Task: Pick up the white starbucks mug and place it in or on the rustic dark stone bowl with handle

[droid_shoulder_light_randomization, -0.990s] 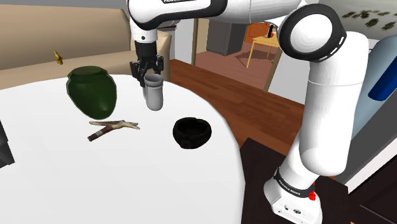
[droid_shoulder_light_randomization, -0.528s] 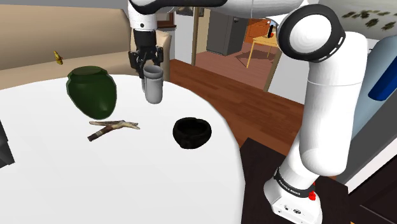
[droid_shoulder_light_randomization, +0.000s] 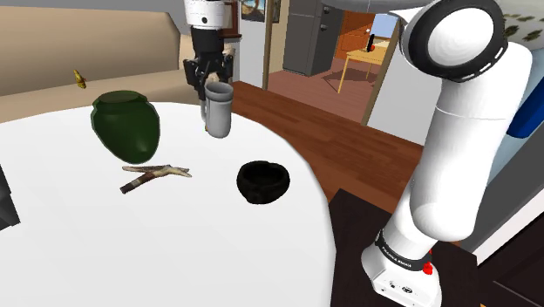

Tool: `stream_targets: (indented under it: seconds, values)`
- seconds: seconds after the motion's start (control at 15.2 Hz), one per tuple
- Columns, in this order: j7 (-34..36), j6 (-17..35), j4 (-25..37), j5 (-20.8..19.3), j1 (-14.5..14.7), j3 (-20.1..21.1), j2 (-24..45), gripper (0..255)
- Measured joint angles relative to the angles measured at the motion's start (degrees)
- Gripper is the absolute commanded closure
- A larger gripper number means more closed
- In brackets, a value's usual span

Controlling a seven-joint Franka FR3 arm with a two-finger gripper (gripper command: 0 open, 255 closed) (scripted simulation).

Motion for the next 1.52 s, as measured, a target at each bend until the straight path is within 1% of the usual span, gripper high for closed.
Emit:
stream_targets:
  seconds: [0.2, 0.33, 0.66, 0.79, 0.99, 1.52]
  values:
    - [-0.38, 1.23, -9.10, 1.57, -0.53, 0.00, -8.04, 255]
    - [-0.74, 1.70, -14.11, 2.47, -0.72, -0.13, -12.67, 255]
    - [-0.88, 0.29, -23.74, 4.59, -0.35, -0.25, -23.92, 255]
    - [-1.14, -0.61, -26.42, 5.19, -0.22, -0.50, -27.54, 255]
    - [-1.17, 0.75, -30.25, 5.64, -0.01, -0.51, -30.04, 255]
    - [-1.49, 6.49, -37.35, 5.93, 0.12, -0.49, -31.38, 255]
